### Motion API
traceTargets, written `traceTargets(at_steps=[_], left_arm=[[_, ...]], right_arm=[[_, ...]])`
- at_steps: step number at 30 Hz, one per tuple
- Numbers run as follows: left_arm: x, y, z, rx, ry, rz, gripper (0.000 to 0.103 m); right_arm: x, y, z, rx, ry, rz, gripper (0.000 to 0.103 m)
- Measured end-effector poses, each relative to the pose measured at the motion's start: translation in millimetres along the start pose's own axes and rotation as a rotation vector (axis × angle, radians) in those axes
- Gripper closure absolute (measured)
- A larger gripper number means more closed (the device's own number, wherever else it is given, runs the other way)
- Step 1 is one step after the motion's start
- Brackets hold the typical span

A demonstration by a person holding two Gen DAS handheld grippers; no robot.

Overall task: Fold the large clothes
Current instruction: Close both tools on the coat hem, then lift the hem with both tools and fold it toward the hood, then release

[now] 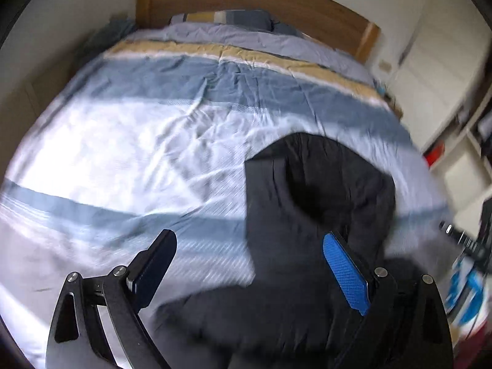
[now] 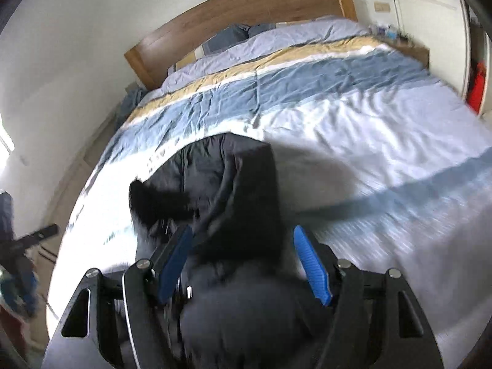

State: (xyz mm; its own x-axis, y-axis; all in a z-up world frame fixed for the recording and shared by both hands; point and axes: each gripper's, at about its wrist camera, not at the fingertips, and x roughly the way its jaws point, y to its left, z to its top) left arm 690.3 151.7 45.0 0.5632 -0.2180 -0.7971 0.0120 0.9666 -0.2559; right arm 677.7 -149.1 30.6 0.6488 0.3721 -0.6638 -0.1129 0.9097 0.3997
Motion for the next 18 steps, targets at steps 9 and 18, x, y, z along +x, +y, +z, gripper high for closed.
traceTargets(at_steps=[9,18], left_arm=[[131.2,9.8,22.3,-0.204,-0.011,-0.102,0.008],[176.4,-6.1,19.2,-0.246,0.068,-0.17,0.06]], right_arm=[[113.1,-15.0,22.9,0.026,0.011,0.032,0.036],[150.9,-3.0,31.9,-0.026,0.052,-0.001,0.074]])
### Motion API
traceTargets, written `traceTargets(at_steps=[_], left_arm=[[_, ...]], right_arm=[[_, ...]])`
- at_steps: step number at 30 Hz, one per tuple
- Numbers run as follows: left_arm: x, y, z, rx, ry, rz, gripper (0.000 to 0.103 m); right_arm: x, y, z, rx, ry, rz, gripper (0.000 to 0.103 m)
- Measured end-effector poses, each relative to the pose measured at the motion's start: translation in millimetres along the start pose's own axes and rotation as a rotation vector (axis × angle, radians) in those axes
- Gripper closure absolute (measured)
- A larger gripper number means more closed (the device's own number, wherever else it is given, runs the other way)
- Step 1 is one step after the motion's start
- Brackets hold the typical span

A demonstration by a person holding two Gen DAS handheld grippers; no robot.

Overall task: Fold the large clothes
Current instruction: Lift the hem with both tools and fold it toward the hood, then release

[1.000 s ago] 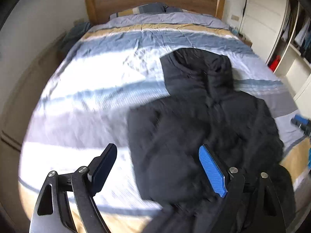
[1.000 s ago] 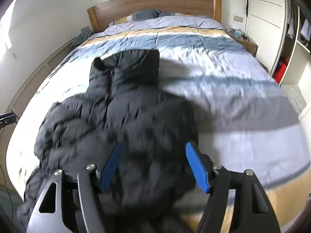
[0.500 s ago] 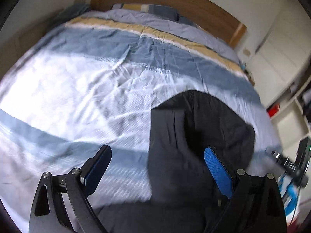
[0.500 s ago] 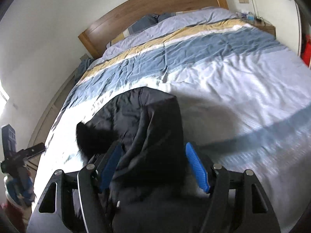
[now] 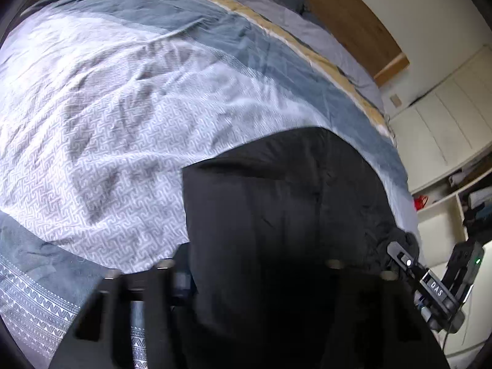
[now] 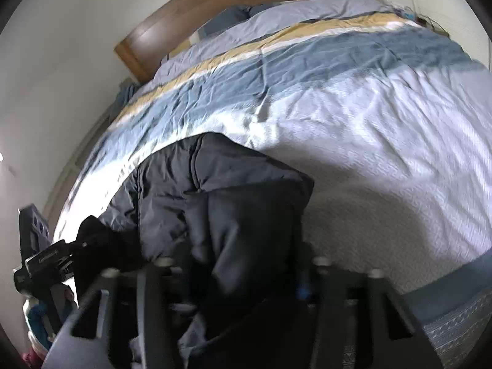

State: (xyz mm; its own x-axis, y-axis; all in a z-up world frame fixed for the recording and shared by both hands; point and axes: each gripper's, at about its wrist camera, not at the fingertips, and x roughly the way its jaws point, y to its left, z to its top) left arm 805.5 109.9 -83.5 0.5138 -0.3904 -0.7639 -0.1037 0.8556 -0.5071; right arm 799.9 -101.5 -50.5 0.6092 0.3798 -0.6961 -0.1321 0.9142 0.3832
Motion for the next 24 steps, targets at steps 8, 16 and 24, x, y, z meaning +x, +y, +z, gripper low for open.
traceTargets(at_steps=[8,16,24], left_arm=[[-45.0,-20.2,-22.3,0.082,-0.01,0.002,0.089],[-152.8,-36.8,-92.2,0.149,-0.059,-0.07,0.092],[-232.3,-27.6,-192.0,0.186,-0.093,-0.133,0.092]], right_arm=[[-48.5,23.0,-11.2,-0.075,0.026,0.026,0.089],[-181.7,46.4,-65.9,-0.152,-0.065,0.155,0.09],[-274.4,35.4,-159.7,-0.123,-0.147,0.27,0.09]])
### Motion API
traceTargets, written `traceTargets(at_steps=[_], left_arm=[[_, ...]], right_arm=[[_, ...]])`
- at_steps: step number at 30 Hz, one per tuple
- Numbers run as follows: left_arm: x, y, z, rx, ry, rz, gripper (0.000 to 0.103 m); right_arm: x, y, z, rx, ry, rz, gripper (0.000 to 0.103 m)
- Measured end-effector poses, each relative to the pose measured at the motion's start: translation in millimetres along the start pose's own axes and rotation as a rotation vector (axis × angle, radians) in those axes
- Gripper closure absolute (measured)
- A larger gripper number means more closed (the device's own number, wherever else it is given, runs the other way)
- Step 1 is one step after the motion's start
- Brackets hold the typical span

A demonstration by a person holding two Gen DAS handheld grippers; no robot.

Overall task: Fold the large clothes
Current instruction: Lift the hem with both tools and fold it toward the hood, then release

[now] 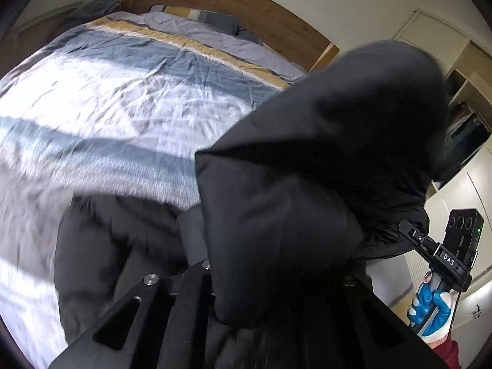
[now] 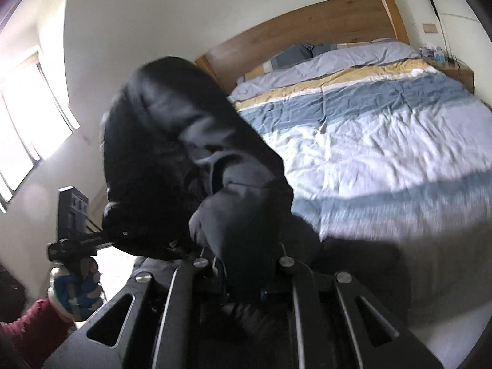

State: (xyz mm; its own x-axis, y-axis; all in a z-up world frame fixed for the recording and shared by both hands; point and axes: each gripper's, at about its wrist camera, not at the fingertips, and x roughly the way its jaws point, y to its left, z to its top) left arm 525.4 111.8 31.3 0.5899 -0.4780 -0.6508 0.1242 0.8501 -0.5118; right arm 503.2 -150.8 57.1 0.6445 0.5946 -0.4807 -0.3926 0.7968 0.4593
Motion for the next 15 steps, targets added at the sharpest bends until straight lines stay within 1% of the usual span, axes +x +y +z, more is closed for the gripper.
traceTargets(at_steps=[1,3,5,8,10,12,13,15], left_arm=[[-3.6,2.5,-9.2,-0.004,-0.002,-0.005,0.092],[-10.9,10.0,-32.4,-0.007,-0.011,-0.002,0.092],[-10.5,19.8,-56.2,-0.024,-0.004,-0.005,0.092],[-5.3,31.6,-85.4,-0.033,0.01,0.0,0.093],[-2.6,34.3,-101.1,-0.015,0.007,0.01,0.093],[-0.7,33.5,-109.7,0.003,0.003,0.025,0.092],[0.4,32.6,-112.4,0.013,0.003,0.034,0.09],[0.6,28.7,-115.2,0.036,0.002,0.054,0.09]], right_arm=[[-4.2,0.1,-7.0,0.005,-0.001,0.007,0.09],[-16.1,-0.3,-33.3,0.024,0.0,0.029,0.09],[-18.0,-4.7,-55.2,0.046,0.008,0.033,0.09],[-10.7,-21.0,-91.0,0.108,0.041,0.035,0.09],[-2.2,-31.8,-109.1,0.136,0.062,0.019,0.09],[1.7,-41.5,-125.0,0.179,0.068,0.022,0.09],[2.8,-44.1,-127.5,0.185,0.067,0.02,0.09],[4.3,-48.3,-128.9,0.199,0.063,0.013,0.09]])
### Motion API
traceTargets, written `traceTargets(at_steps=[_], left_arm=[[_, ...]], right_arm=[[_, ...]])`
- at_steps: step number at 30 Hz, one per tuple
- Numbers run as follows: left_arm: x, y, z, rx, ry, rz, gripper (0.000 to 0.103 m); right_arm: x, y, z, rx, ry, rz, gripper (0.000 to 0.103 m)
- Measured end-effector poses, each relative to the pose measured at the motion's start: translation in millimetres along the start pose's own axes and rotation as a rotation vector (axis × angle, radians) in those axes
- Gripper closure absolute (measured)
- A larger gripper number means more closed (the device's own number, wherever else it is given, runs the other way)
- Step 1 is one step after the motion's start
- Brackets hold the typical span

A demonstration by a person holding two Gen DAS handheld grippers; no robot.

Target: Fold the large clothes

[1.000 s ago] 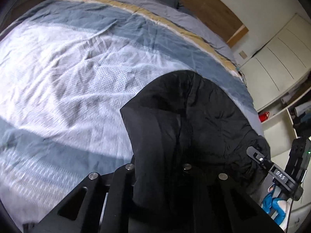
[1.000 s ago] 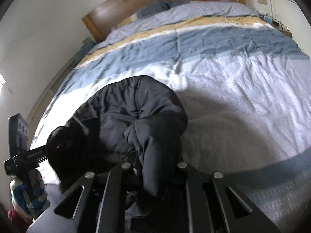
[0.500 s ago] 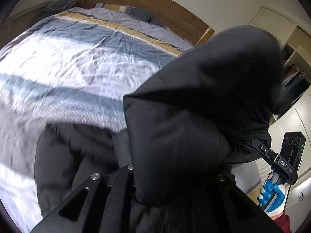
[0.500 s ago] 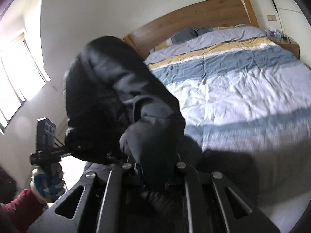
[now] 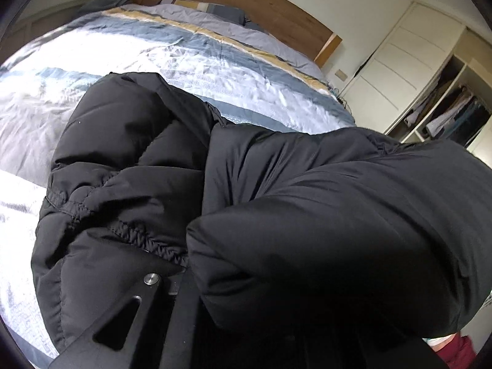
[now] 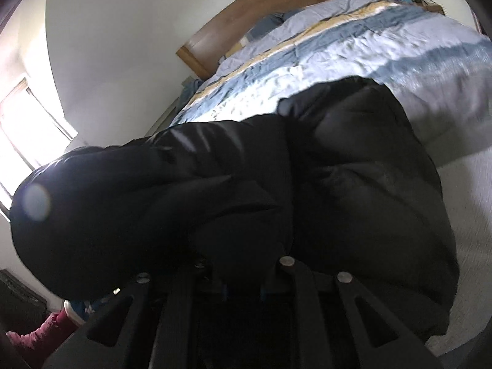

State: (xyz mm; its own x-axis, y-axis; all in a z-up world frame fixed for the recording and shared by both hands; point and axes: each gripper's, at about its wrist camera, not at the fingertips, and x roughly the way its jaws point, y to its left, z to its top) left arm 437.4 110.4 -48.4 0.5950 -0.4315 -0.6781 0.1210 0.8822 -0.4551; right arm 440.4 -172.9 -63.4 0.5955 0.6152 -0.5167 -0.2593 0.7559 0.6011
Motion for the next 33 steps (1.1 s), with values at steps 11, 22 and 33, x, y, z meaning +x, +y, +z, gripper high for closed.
traceTargets(at_steps=[11,22,33], left_arm=[[-15.1,-16.2,-2.2,0.006,0.021,0.074,0.073],[-52.1,-16.9,-35.4,0.037,0.056,0.183,0.057],[-85.8,-30.8,41.6,0.03,-0.053,0.174,0.035]], right_arm=[[-22.3,19.6,-3.3,-0.059,0.041,-0.097,0.062],[-78.7,8.7,-19.7,-0.028,0.04,-0.189,0.058],[-88.7,75.4,53.1,-0.168,-0.057,-0.187,0.05]])
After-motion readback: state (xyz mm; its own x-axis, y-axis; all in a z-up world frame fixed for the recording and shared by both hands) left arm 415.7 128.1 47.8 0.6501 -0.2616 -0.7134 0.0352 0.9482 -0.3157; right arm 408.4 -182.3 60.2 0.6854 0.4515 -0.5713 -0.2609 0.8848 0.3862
